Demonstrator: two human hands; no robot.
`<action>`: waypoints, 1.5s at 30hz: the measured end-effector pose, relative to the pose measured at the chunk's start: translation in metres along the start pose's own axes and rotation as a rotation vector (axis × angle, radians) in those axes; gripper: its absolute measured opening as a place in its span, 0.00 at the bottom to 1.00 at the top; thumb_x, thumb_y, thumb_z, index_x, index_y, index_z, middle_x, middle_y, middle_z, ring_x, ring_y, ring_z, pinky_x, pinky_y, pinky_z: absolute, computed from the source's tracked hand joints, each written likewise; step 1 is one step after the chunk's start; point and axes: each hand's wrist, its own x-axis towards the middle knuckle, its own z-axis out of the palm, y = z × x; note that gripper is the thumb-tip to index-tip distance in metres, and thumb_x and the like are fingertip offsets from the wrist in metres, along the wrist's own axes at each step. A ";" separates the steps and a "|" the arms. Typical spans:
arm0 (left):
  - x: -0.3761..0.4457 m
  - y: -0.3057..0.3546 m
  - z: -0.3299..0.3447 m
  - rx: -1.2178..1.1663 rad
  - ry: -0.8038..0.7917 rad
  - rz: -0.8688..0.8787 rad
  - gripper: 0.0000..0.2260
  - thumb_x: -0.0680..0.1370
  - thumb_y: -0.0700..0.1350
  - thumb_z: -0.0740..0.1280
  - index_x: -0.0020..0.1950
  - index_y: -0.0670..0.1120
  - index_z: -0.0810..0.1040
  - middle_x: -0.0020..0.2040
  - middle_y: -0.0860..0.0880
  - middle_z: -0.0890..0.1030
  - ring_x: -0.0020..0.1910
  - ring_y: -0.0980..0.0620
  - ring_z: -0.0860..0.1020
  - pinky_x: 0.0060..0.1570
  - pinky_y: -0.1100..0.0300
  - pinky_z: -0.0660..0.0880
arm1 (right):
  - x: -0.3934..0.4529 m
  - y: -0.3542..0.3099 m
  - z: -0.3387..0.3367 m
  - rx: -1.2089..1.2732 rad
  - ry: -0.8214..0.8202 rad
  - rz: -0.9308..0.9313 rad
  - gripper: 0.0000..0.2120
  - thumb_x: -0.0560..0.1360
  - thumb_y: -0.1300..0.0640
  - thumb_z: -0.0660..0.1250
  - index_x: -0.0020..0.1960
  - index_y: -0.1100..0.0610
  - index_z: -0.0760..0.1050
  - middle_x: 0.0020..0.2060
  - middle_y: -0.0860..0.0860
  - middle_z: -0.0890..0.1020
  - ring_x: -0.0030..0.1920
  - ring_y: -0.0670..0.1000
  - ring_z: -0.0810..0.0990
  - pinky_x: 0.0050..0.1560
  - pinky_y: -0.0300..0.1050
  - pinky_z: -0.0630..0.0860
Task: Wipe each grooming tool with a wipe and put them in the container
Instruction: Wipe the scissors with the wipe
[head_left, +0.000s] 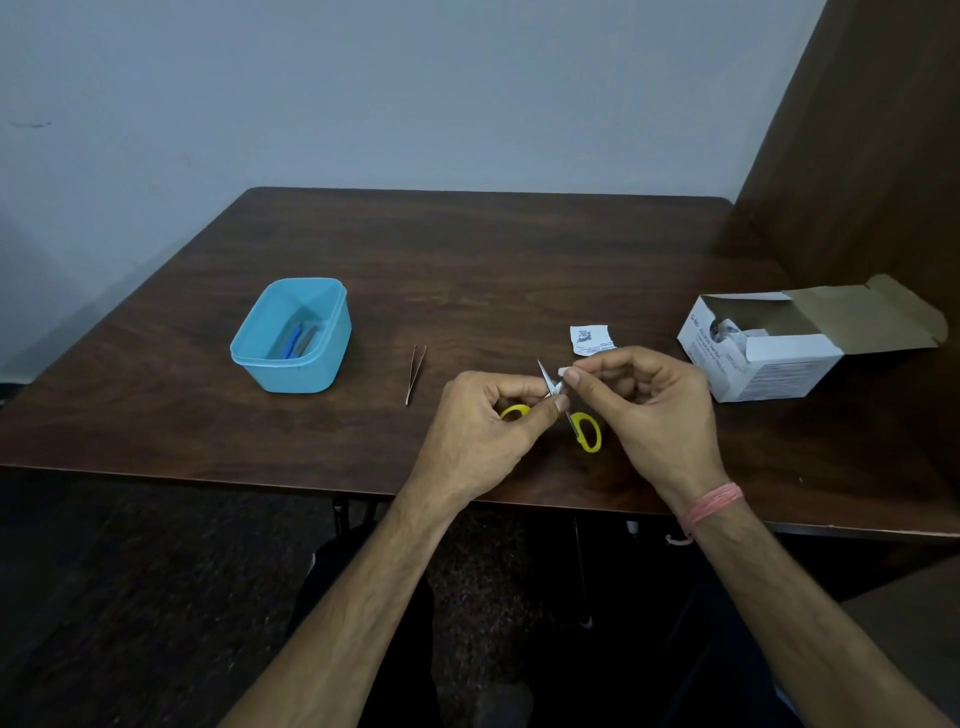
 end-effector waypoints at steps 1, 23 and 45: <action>0.000 0.000 0.000 0.002 0.002 0.000 0.04 0.84 0.47 0.78 0.54 0.53 0.93 0.39 0.58 0.89 0.34 0.62 0.78 0.41 0.62 0.75 | 0.000 0.000 0.000 -0.005 0.011 0.006 0.03 0.77 0.57 0.82 0.49 0.53 0.89 0.40 0.53 0.90 0.40 0.65 0.88 0.47 0.65 0.86; 0.000 0.005 0.002 0.023 0.023 -0.040 0.05 0.83 0.50 0.78 0.49 0.54 0.93 0.38 0.48 0.88 0.31 0.58 0.74 0.38 0.61 0.73 | 0.005 0.006 -0.007 0.071 0.138 0.089 0.03 0.79 0.55 0.80 0.50 0.52 0.87 0.46 0.49 0.90 0.45 0.45 0.86 0.43 0.41 0.77; 0.001 0.003 0.000 0.023 -0.003 -0.011 0.04 0.83 0.52 0.78 0.52 0.56 0.93 0.39 0.54 0.89 0.33 0.59 0.74 0.36 0.53 0.73 | 0.011 -0.038 -0.004 -0.375 -0.209 -0.083 0.05 0.76 0.57 0.82 0.45 0.48 0.89 0.29 0.57 0.77 0.27 0.44 0.70 0.32 0.33 0.68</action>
